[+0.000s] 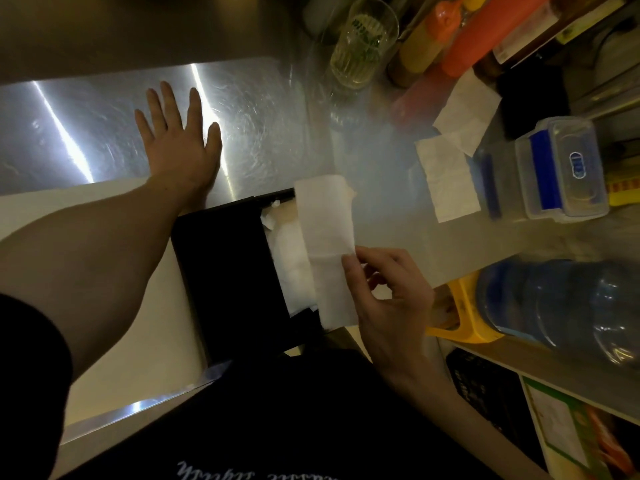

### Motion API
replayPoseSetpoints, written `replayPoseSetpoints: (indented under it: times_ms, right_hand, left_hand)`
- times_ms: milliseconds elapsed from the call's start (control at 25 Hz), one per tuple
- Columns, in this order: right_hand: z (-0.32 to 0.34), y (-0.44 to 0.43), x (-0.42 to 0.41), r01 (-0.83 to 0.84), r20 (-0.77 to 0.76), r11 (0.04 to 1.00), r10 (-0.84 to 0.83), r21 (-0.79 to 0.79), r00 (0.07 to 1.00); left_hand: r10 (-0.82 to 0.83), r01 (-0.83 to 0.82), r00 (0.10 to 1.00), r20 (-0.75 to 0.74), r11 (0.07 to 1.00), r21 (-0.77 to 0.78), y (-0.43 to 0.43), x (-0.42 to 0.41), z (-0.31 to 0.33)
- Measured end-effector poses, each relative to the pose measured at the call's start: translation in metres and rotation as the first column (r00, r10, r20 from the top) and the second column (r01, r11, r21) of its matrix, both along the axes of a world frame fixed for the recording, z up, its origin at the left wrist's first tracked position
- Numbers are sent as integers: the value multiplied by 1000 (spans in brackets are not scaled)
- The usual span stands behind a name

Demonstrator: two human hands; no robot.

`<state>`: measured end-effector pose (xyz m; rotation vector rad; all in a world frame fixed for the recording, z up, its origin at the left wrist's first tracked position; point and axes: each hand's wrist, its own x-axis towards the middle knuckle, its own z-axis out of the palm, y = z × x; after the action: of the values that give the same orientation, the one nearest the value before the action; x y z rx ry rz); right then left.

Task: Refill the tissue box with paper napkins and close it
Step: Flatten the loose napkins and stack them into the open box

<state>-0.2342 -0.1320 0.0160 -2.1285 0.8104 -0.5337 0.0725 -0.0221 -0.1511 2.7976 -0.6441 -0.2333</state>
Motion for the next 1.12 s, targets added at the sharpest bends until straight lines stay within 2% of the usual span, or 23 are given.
replayPoseSetpoints:
  times_ms: [200,360,640,720,960,1120]
  right_hand:
    - [-49,6,11,-87,-210,996,86,2,974]
    - [-65,10,16,-232,-438,970,179,-71,881]
    - [-72,20,25,-392,-435,887,261,-243,862]
    - [-76,17,30,-472,-516,855,311,-216,798]
    - [-91,6,35,-680,-754,734,447,0,482]
    - [-95,4,38,-701,-792,711,460,58,401]
  left_hand:
    - [6,-6,1000,17,1000,2,1,-1,-3]
    - [12,-12,1000,21,1000,9,1,0,-4]
    - [20,-20,1000,12,1000,19,0,-1,-2]
    - [16,-16,1000,10,1000,14,1,-1,-2]
    - [10,-11,1000,10,1000,17,0,-1,-2]
    - [13,-13,1000,5,999,34,1,-2,-1]
